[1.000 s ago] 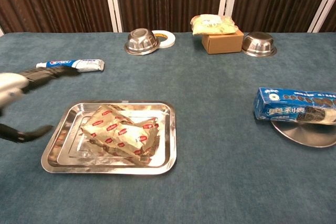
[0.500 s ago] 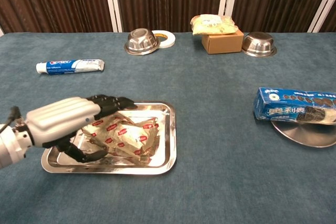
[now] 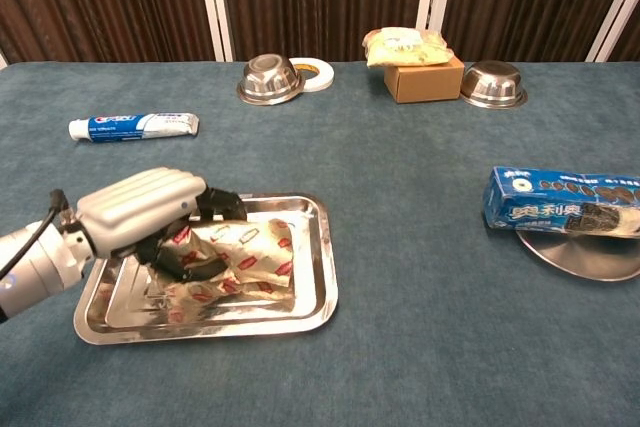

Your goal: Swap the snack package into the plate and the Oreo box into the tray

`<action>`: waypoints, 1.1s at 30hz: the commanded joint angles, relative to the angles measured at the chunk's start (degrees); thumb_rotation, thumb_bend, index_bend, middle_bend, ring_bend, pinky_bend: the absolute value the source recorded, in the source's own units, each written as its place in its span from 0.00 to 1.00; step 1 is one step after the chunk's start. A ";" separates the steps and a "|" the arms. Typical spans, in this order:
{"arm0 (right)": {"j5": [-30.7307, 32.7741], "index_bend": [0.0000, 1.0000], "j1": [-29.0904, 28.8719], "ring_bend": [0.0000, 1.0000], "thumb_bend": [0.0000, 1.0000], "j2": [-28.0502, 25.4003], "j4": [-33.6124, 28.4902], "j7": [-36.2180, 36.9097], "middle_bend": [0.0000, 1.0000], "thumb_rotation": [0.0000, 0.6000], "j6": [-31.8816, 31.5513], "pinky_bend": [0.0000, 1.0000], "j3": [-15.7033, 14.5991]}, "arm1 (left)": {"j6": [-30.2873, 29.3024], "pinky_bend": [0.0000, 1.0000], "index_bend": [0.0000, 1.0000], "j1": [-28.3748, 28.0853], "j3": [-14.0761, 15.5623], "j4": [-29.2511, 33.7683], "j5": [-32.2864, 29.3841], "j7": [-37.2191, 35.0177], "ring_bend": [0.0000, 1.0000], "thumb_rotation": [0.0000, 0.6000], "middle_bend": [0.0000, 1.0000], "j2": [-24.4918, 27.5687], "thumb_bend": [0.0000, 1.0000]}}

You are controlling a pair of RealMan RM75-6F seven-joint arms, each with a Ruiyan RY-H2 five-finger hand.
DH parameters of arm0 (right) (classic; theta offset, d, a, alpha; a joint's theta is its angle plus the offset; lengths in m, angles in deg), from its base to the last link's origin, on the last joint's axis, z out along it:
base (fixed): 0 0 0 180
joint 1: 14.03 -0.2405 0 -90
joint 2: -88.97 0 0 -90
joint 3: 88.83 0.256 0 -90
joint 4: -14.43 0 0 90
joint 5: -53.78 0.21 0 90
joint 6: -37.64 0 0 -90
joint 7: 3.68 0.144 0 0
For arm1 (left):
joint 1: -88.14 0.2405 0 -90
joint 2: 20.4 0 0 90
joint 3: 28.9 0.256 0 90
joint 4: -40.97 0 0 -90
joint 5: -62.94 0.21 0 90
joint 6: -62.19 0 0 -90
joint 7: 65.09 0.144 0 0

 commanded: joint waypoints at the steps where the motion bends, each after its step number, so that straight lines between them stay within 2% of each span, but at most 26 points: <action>1: 0.10 0.00 -0.08 0.00 0.26 -0.09 -0.05 0.16 0.00 1.00 0.23 0.00 -0.02 | -4.27 0.82 0.74 -1.89 -1.43 -3.71 1.41 -3.23 0.66 1.00 0.74 -2.09 0.41; 7: 0.70 0.00 -0.29 0.00 0.26 -0.22 -0.08 0.52 0.00 1.00 0.87 0.00 0.15 | -2.92 0.82 0.74 -8.17 -5.83 -7.22 0.95 -6.24 0.66 1.00 0.74 -3.51 0.41; 10: 1.37 0.00 -0.54 0.00 0.26 -0.09 0.03 0.58 0.00 1.00 1.56 0.00 0.39 | -0.69 0.82 0.74 -13.28 -8.52 -12.25 0.46 -9.06 0.66 1.00 0.73 -5.88 0.41; 14: 2.85 0.00 -1.14 0.00 0.26 0.08 0.28 0.65 0.00 1.00 3.16 0.00 0.85 | 3.68 0.81 0.74 -20.94 -11.03 -24.91 -1.00 -15.17 0.66 1.00 0.73 -11.82 0.42; 18: 4.21 0.00 -1.68 0.00 0.26 0.16 0.53 0.94 0.00 1.00 4.51 0.00 1.32 | 6.68 0.80 0.73 -26.96 -10.90 -38.41 -1.34 -20.79 0.66 1.00 0.73 -18.01 0.42; 20: 4.98 0.00 -1.99 0.00 0.26 0.24 0.72 1.14 0.00 1.00 5.22 0.00 1.61 | 7.99 0.77 0.70 -28.92 -9.91 -43.86 -1.23 -23.86 0.63 1.00 0.69 -20.58 0.42; 22: 5.69 0.00 -2.27 0.00 0.26 0.36 0.94 1.24 0.00 1.00 5.91 0.00 1.86 | 8.39 0.68 0.57 -29.75 -8.77 -47.45 -0.92 -25.43 0.54 1.00 0.59 -22.32 0.41; 24: 6.26 0.00 -2.60 0.00 0.26 0.51 1.14 1.33 0.00 1.00 6.66 0.00 2.03 | 9.33 0.49 0.30 -30.09 -7.29 -50.30 -0.55 -26.85 0.33 1.00 0.36 -23.59 0.40; 25: 6.38 0.00 -2.70 0.00 0.26 0.56 1.20 1.31 0.00 1.00 6.90 0.00 2.06 | 9.96 0.35 0.13 -30.19 -6.75 -51.13 -0.50 -27.35 0.19 1.00 0.20 -23.90 0.39; 27: 6.37 0.00 -2.85 0.00 0.26 0.61 1.25 1.29 0.00 1.00 7.28 0.00 1.97 | 11.48 0.19 0.01 -30.41 -6.30 -52.35 -1.06 -28.51 0.04 1.00 0.05 -24.34 0.38; 28: 6.29 0.00 -2.88 0.00 0.26 0.61 1.24 1.27 0.00 1.00 7.32 0.00 1.91 | 12.01 0.12 0.00 -30.45 -6.35 -52.65 -1.51 -29.09 0.01 1.00 0.01 -24.43 0.37; 30: 6.02 0.00 -2.80 0.00 0.26 0.53 1.11 1.22 0.00 1.00 7.04 0.00 1.84 | 12.85 0.06 0.00 -30.52 -6.62 -52.92 -2.64 -30.67 0.00 1.00 0.00 -24.41 0.35; 33: 5.55 0.00 -2.56 0.00 0.26 0.41 0.87 1.22 0.00 1.00 6.38 0.00 1.73 | 12.86 0.04 0.00 -30.47 -6.50 -53.20 -3.57 -32.14 0.00 1.00 0.00 -24.05 0.33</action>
